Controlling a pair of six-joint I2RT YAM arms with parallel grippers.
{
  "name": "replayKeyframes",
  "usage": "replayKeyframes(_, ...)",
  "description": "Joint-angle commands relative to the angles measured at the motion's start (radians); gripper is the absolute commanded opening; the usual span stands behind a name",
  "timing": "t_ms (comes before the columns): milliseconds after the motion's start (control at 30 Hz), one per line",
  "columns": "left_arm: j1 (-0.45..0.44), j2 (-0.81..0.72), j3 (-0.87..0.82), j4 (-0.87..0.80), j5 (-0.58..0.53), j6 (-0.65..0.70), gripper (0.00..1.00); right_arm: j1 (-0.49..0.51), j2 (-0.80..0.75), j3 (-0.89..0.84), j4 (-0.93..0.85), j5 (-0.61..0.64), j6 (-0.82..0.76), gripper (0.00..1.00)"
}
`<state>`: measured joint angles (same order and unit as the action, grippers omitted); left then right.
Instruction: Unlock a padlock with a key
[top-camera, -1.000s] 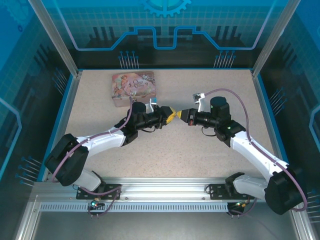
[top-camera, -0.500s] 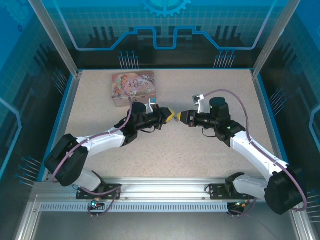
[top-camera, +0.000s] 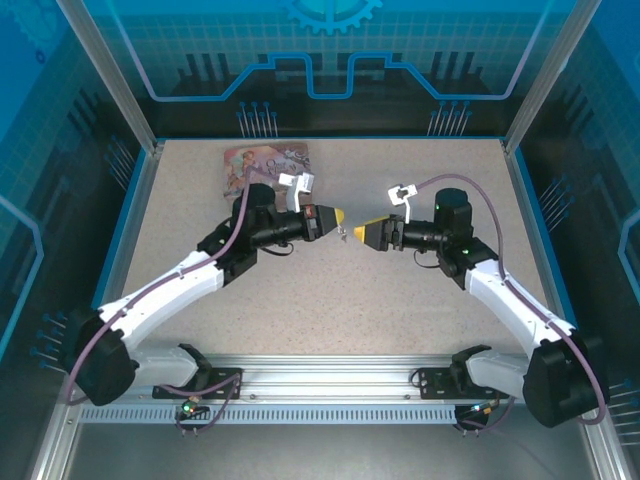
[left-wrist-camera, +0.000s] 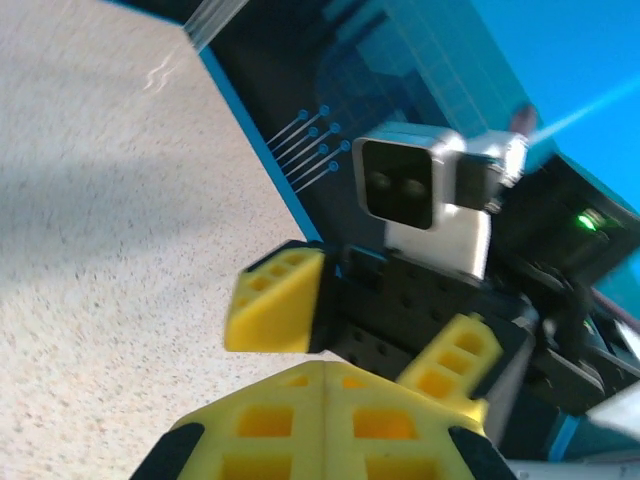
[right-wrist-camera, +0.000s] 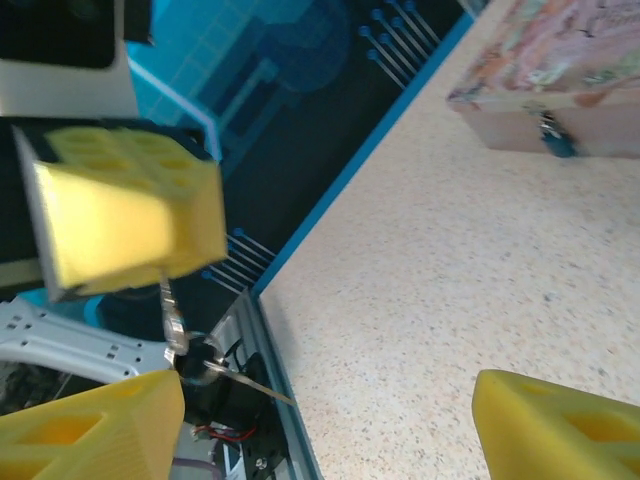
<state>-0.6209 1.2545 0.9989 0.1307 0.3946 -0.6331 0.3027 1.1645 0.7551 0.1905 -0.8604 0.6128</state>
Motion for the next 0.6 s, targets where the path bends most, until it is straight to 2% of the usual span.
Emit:
replayKeyframes(0,0.003,-0.03,0.055,-0.169,0.074,0.297,0.0,0.024,0.006,-0.017,0.199,-0.116,0.024,0.76)
replayKeyframes(167,0.003,-0.033,0.084,-0.172,0.101,0.368,0.0,0.087,0.004,-0.023,0.276,-0.159,0.029,0.73)
replayKeyframes(333,0.004,-0.02,0.099,-0.139,0.108,0.356,0.0,0.143,0.03,-0.017,0.35,-0.131,0.051,0.65)
replayKeyframes(567,0.003,-0.015,0.096,-0.106,0.097,0.327,0.0,0.156,0.055,-0.015,0.397,-0.118,0.079,0.53)
